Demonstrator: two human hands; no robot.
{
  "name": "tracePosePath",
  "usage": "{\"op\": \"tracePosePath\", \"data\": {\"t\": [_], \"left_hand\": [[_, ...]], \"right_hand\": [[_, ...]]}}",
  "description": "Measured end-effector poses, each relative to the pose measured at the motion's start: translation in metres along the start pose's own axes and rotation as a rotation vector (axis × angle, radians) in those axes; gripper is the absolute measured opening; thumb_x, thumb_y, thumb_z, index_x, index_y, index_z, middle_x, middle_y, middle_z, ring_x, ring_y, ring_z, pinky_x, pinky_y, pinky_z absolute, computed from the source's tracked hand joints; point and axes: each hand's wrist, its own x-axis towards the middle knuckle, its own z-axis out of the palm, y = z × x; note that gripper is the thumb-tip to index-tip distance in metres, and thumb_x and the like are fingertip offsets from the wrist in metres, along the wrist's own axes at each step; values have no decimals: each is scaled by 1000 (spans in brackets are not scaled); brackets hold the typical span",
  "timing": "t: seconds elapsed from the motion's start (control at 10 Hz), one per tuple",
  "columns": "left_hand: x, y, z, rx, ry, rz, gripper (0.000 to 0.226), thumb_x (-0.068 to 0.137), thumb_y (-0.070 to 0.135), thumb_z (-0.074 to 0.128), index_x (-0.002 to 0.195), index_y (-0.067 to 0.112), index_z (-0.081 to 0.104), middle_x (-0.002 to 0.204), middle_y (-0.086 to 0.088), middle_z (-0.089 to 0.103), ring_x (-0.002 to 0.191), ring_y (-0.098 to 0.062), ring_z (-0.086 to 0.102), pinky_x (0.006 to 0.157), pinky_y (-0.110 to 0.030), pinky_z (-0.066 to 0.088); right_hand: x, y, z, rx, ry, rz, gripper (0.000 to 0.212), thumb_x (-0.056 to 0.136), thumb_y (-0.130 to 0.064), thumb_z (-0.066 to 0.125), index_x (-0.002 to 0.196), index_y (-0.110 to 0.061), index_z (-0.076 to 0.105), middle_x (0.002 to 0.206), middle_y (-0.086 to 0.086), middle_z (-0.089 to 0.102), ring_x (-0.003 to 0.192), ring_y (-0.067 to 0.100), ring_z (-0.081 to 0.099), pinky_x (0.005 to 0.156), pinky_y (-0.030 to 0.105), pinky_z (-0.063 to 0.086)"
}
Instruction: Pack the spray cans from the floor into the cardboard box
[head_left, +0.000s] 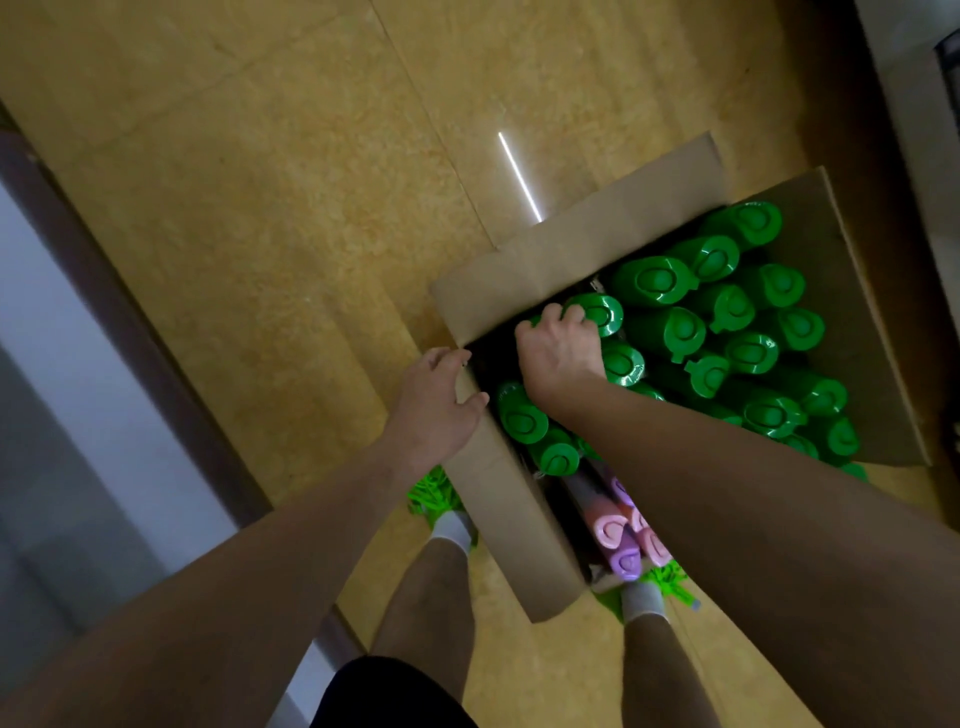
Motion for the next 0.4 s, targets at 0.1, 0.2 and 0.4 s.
{"op": "tracePosePath", "data": {"t": [0.1,0.2,0.4], "left_hand": [[-2,2,0,59,-6,21,59,88,30,67,143,16,49,145,-6,47,135,-25,42,109,-31,31],[-7,12,-2,192,-41,66,65,90,33,65,148,15,43,151,-9,40,139,-28,36,115,-37,30],[-37,59,-20,262,-38,125,68,92,38,62,151,17,36,153,-14,36,141,-32,30,114,-48,32]], "right_hand": [[-4,4,-2,66,-38,10,34,86,-18,60,119,-12,57,118,16,51,106,38,50,78,43,44],[-18,18,-9,143,-48,-6,44,84,-19,61,127,-14,51,122,15,50,109,37,50,82,44,44],[-73,76,-33,246,4,103,54,83,-27,64,134,-21,49,132,11,49,114,36,50,87,45,46]]}}
